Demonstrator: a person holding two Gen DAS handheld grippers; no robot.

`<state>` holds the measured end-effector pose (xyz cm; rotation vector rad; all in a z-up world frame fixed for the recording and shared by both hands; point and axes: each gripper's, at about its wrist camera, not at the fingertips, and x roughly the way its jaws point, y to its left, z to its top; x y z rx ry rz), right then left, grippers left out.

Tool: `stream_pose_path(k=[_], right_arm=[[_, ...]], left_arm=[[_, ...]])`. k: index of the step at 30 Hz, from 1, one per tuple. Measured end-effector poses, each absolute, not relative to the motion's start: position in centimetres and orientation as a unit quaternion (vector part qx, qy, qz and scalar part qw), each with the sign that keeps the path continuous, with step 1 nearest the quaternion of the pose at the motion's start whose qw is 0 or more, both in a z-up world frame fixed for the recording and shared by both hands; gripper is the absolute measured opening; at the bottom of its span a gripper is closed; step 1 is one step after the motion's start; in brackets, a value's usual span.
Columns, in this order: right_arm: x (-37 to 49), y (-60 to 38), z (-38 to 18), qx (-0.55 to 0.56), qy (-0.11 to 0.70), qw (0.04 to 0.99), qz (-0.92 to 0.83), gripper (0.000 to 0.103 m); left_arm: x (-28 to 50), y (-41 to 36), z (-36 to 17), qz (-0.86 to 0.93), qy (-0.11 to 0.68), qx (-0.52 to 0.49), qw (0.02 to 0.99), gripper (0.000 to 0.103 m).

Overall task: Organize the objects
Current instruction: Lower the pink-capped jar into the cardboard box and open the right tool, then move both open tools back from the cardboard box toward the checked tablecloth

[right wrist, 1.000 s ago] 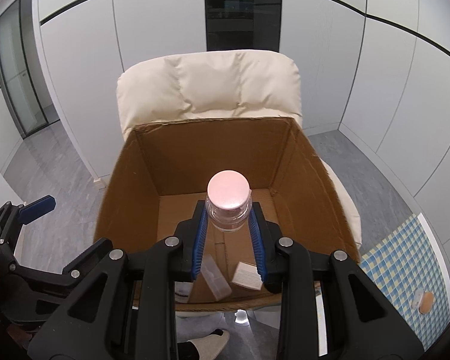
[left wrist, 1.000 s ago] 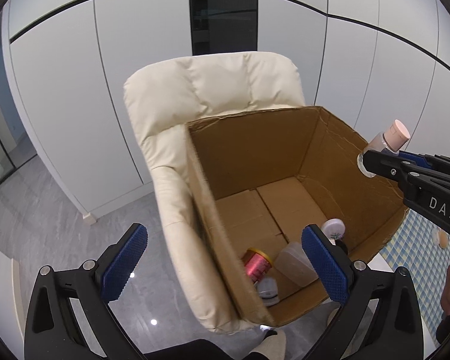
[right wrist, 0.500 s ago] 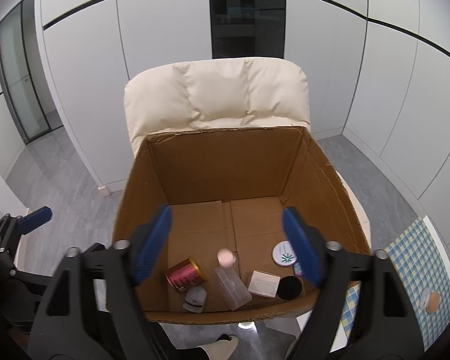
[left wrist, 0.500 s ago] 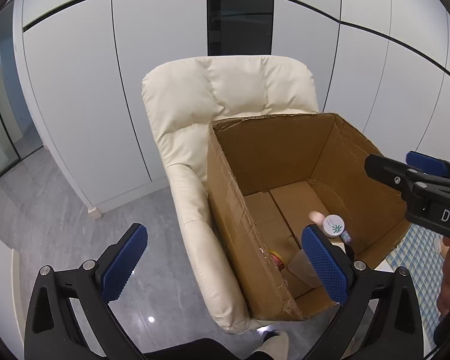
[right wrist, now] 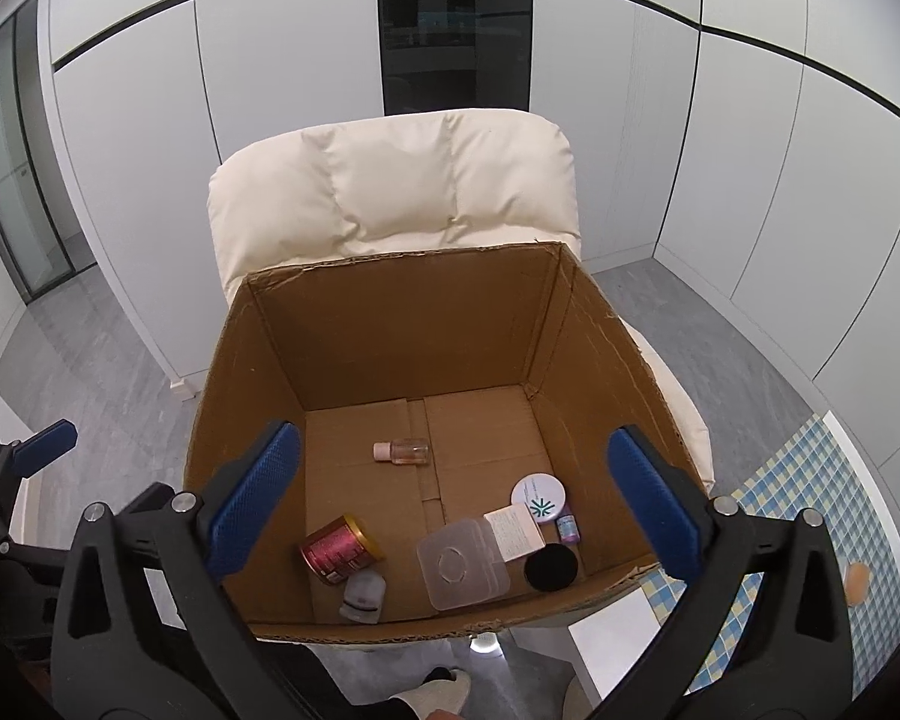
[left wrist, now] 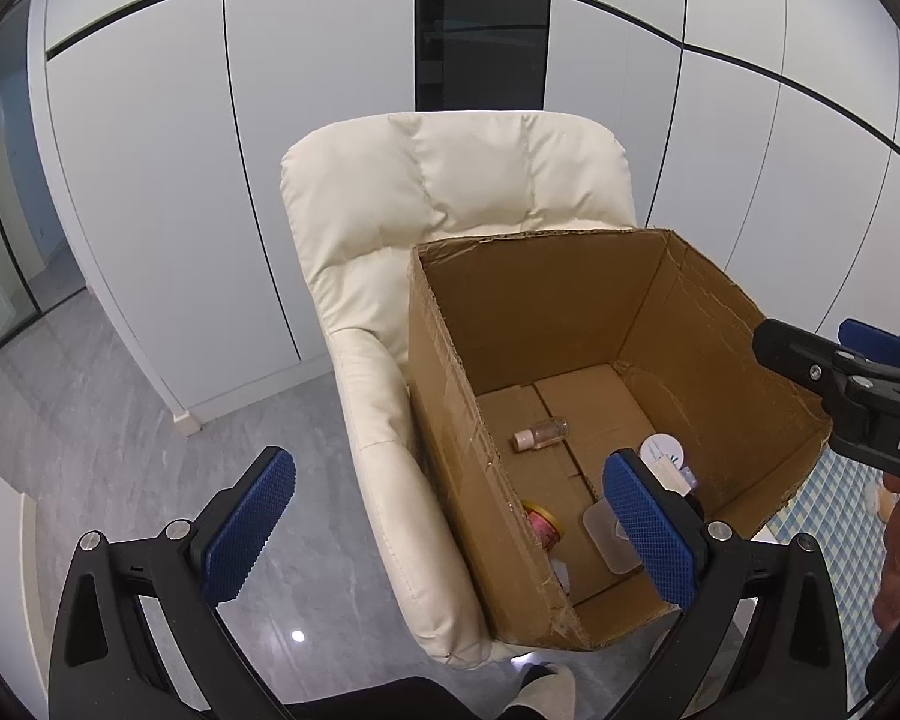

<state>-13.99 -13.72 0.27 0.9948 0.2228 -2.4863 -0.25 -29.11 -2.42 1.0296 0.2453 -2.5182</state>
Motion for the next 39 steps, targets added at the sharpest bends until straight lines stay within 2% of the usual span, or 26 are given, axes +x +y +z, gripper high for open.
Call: stream_pose_path(k=[20, 39], right_arm=[[-13.6, -12.1, 0.2, 0.366, 0.085, 0.232, -0.897, 0.103], [-13.4, -6.5, 0.2, 0.385, 0.055, 0.214, -0.896, 0.103]], left_arm=[[-1.0, -28.1, -1.6, -0.906, 0.077, 0.364, 0.202, 0.103], [-3.1, -24.3, -0.7, -0.916, 0.06, 0.356, 0.175, 0.103]])
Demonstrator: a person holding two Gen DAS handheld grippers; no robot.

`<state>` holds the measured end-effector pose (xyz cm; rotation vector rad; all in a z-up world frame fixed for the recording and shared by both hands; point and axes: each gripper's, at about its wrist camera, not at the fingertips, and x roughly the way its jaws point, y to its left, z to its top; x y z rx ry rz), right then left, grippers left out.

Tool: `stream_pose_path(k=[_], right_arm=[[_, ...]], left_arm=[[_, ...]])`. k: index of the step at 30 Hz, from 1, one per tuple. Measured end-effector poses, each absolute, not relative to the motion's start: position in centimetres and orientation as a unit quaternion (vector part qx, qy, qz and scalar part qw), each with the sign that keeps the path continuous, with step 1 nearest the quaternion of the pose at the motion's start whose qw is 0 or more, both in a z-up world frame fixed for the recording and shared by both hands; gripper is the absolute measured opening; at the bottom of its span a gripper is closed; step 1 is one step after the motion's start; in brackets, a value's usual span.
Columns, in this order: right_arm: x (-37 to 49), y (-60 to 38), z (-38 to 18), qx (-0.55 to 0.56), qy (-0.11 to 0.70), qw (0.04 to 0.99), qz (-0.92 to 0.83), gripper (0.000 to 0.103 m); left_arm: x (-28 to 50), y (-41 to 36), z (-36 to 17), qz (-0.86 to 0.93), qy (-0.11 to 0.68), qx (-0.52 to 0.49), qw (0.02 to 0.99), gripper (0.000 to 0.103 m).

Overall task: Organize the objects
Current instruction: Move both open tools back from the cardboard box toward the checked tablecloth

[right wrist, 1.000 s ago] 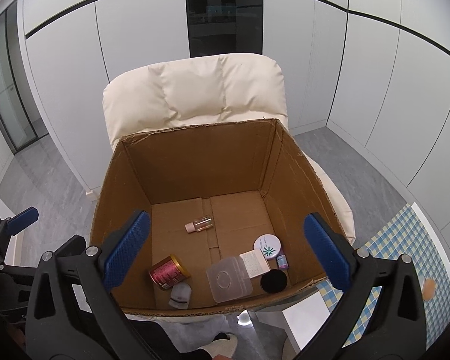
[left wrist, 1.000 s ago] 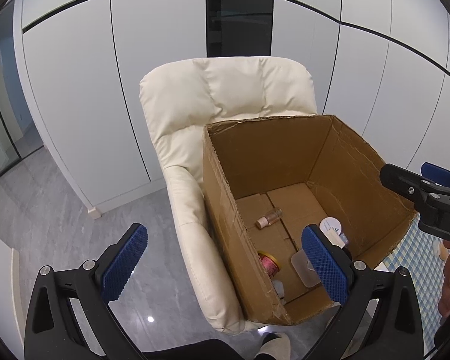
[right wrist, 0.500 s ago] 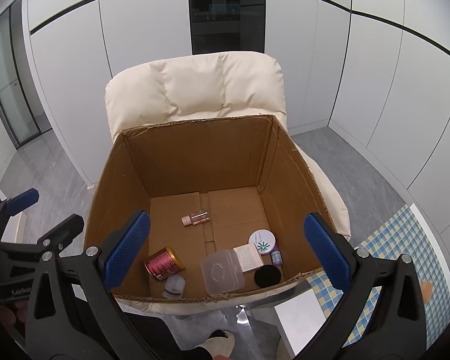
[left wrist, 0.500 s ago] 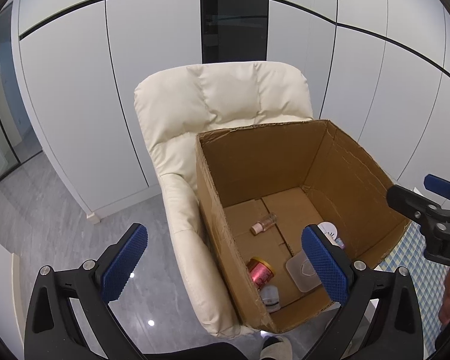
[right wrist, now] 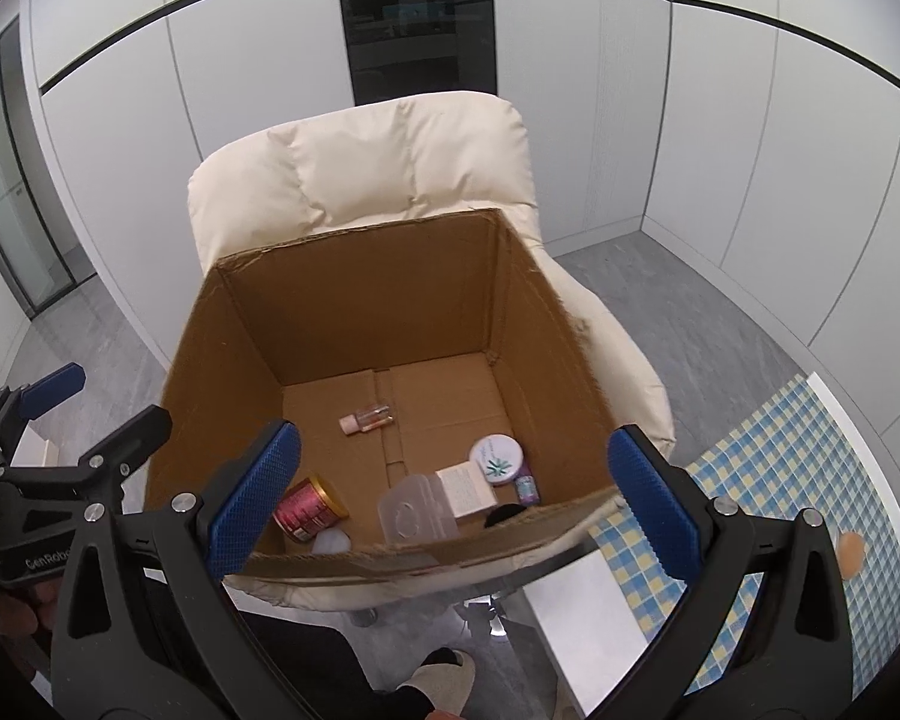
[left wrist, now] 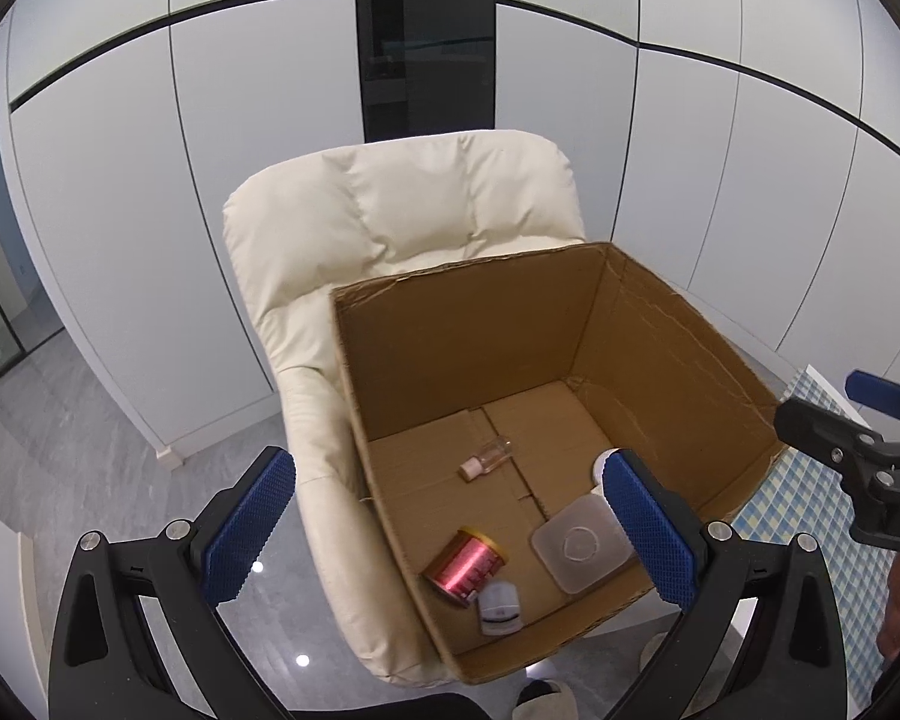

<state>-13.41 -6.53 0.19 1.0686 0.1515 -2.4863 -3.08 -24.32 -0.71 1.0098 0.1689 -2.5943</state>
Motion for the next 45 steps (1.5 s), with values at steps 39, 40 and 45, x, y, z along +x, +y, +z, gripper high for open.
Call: stream_pose_path(k=[39, 40, 45], right_arm=[[-13.0, 3.7, 0.5, 0.382, 0.037, 0.139, -0.913, 0.103], [-12.9, 4.0, 0.5, 0.381, 0.037, 0.136, -0.914, 0.103], [-13.0, 5.4, 0.4, 0.384, 0.029, 0.127, -0.914, 0.103]], left_arm=[[-8.0, -17.7, -0.9, -0.924, 0.058, 0.361, 0.114, 0.103], [-8.0, -17.4, -1.0, -0.924, 0.056, 0.361, 0.112, 0.103], [-8.6, -15.8, -1.1, -0.926, 0.05, 0.362, 0.096, 0.103]])
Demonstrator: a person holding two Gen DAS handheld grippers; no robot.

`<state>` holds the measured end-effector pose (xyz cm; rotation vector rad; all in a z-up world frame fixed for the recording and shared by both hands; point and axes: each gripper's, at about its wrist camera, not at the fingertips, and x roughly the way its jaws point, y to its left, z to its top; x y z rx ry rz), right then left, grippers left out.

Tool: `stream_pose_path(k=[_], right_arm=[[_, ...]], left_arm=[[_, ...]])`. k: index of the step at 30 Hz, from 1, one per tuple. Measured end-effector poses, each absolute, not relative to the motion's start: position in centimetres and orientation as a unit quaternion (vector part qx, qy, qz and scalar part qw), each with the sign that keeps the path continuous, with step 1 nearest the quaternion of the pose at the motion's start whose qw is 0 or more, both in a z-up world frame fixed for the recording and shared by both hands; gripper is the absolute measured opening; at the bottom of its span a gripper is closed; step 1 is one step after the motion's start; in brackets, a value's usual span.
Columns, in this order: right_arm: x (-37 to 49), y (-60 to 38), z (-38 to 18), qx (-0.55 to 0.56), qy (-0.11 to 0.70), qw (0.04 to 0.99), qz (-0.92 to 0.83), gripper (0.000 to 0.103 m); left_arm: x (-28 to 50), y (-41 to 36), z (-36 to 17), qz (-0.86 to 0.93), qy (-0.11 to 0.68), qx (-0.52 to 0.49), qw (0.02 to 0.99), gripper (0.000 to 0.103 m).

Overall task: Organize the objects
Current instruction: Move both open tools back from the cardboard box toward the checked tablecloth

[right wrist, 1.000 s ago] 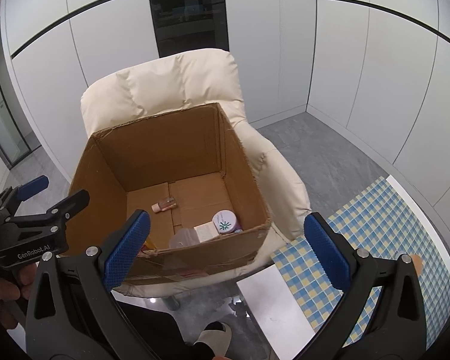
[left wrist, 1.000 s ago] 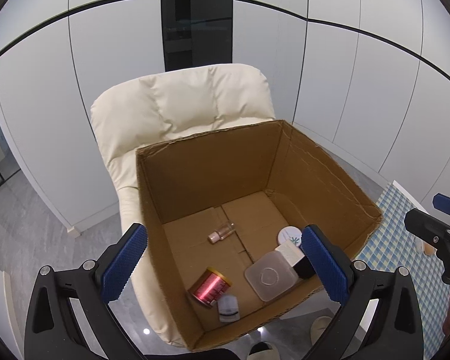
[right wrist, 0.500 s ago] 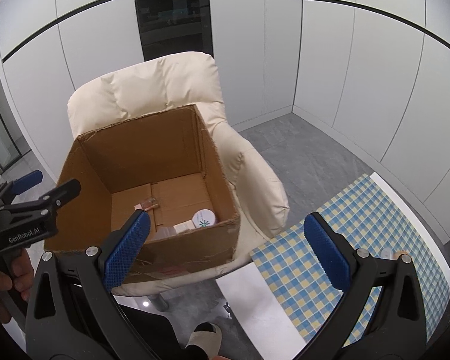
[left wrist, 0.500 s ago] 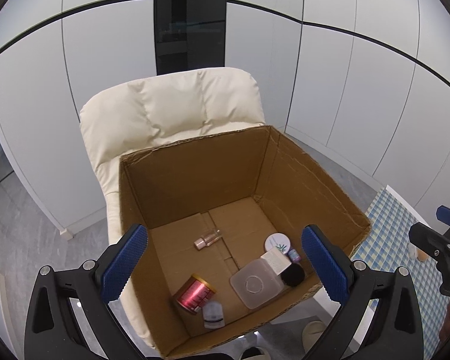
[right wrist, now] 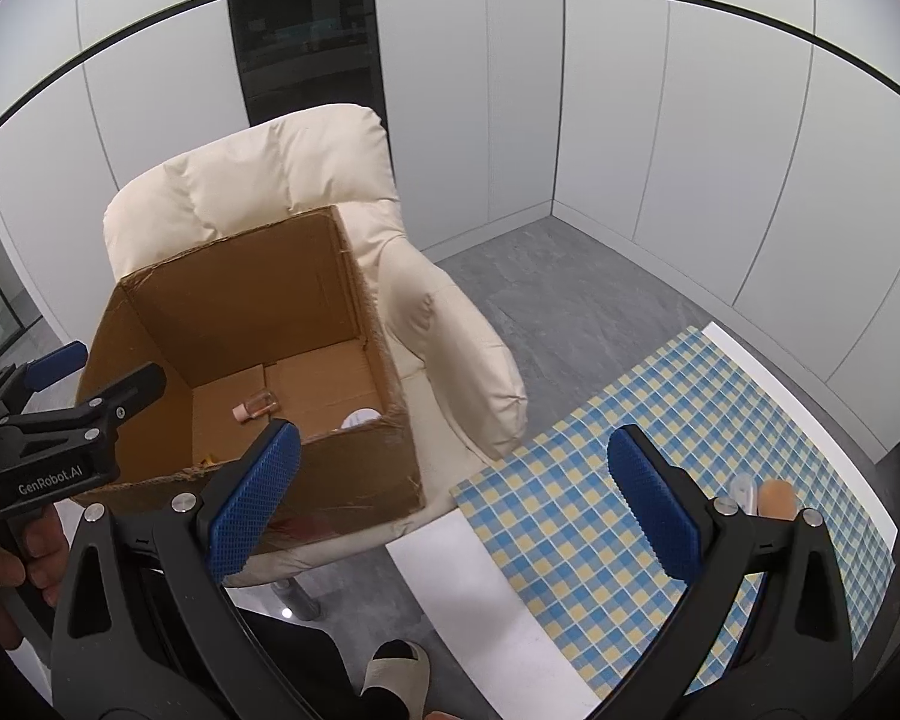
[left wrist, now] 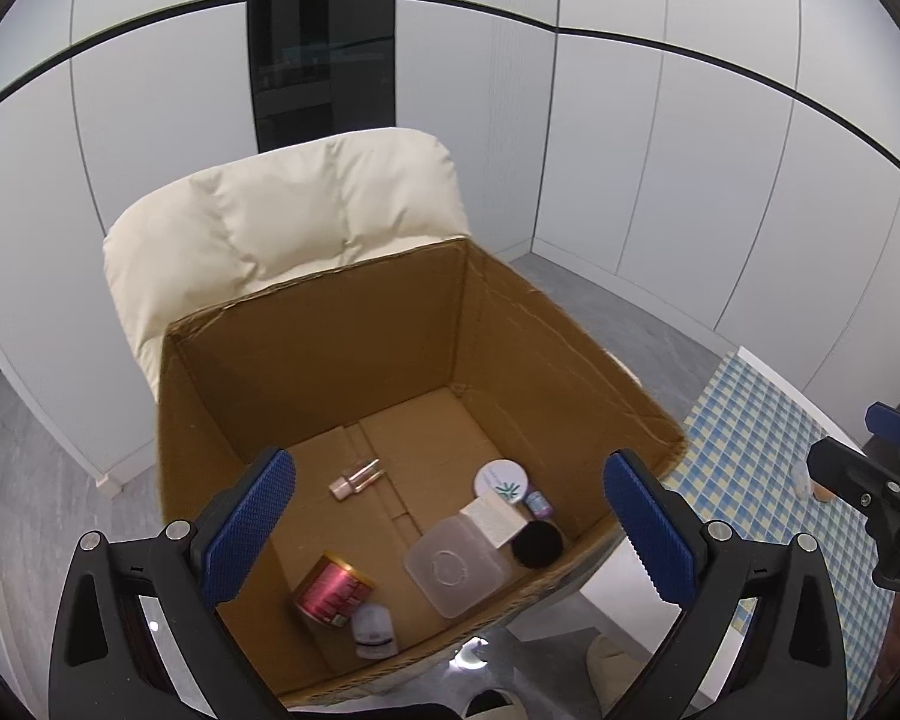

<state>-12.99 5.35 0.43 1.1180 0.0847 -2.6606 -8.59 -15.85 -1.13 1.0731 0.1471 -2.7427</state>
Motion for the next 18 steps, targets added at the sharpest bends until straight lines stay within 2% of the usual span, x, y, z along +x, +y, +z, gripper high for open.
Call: stream_pose_path(k=[18], right_arm=[[-12.1, 11.5, 0.3, 0.388, 0.005, 0.08, -0.918, 0.103]], left_arm=[[-10.5, -10.1, -1.4, -0.928, 0.029, 0.37, 0.044, 0.103]])
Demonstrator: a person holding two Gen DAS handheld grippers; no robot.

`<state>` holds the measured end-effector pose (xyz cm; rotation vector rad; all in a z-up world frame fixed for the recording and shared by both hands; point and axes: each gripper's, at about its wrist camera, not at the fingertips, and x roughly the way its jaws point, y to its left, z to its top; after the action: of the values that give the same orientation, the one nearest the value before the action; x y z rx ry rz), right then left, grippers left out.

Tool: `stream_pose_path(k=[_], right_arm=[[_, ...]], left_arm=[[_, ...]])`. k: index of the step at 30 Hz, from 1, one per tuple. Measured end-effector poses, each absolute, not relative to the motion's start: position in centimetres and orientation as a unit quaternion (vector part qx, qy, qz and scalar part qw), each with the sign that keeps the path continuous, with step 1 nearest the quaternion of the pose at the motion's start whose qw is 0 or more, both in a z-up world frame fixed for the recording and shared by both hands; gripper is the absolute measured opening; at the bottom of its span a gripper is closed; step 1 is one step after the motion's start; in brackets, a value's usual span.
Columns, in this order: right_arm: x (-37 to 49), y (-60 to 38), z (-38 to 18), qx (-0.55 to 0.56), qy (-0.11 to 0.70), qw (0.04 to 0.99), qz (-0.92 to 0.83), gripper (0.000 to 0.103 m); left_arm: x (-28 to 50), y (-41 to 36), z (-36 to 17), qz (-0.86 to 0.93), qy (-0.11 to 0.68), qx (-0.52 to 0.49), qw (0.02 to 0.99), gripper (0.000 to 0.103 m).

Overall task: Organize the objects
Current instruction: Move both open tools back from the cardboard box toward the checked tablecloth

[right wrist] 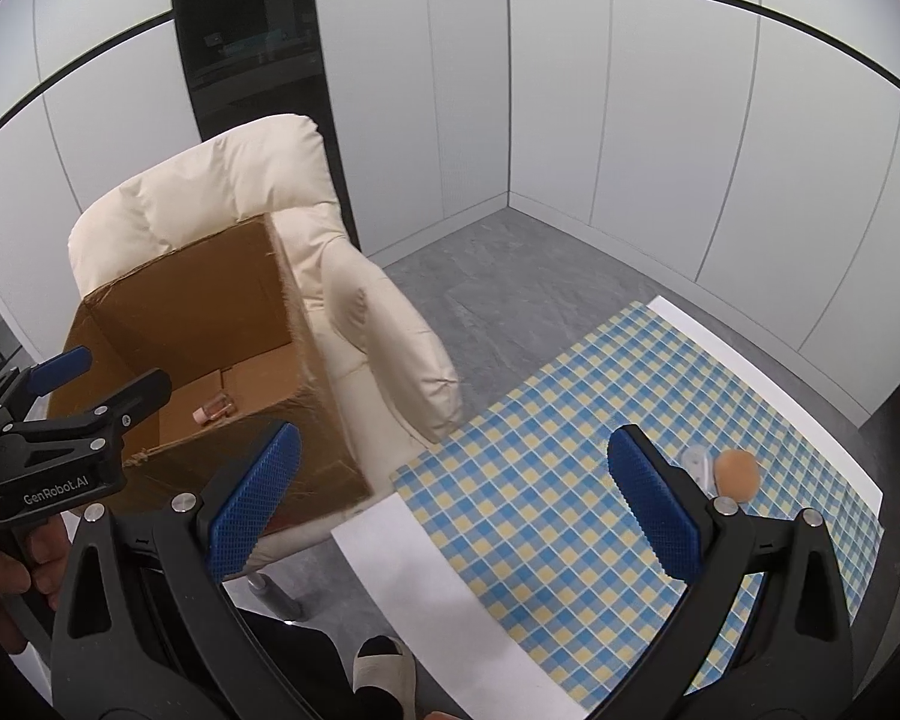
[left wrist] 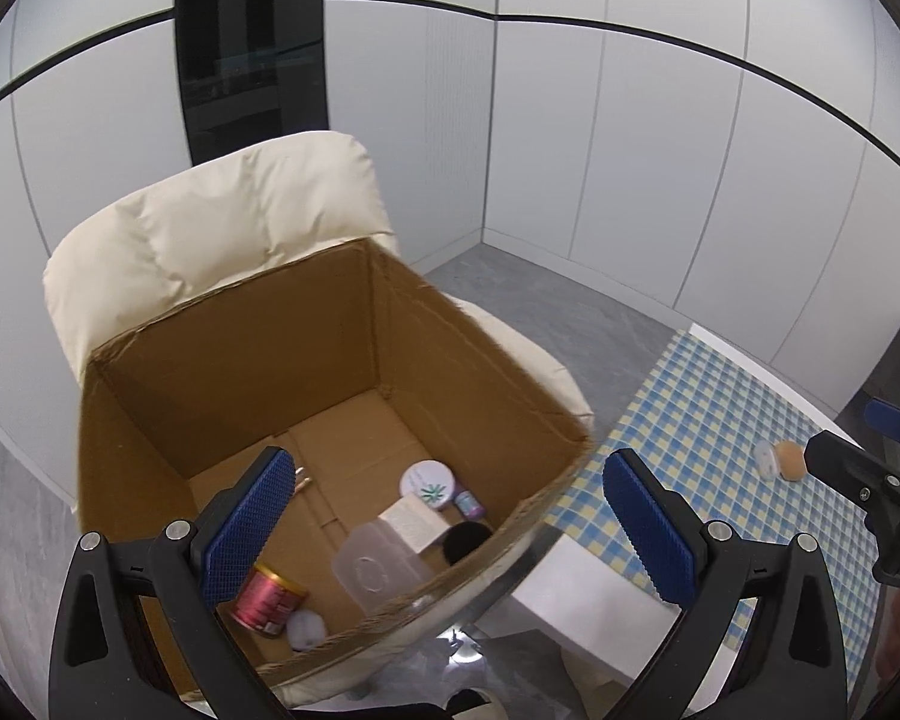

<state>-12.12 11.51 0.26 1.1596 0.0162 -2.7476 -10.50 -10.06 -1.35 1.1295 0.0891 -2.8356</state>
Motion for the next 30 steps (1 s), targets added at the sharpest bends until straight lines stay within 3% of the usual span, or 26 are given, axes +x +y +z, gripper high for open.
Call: stream_pose_path(k=[30], right_arm=[[-9.5, 21.4, 0.3, 0.388, -0.026, -0.003, -0.921, 0.103]], left_arm=[[-13.0, 0.0, -1.6, -0.926, -0.006, 0.376, -0.041, 0.103]])
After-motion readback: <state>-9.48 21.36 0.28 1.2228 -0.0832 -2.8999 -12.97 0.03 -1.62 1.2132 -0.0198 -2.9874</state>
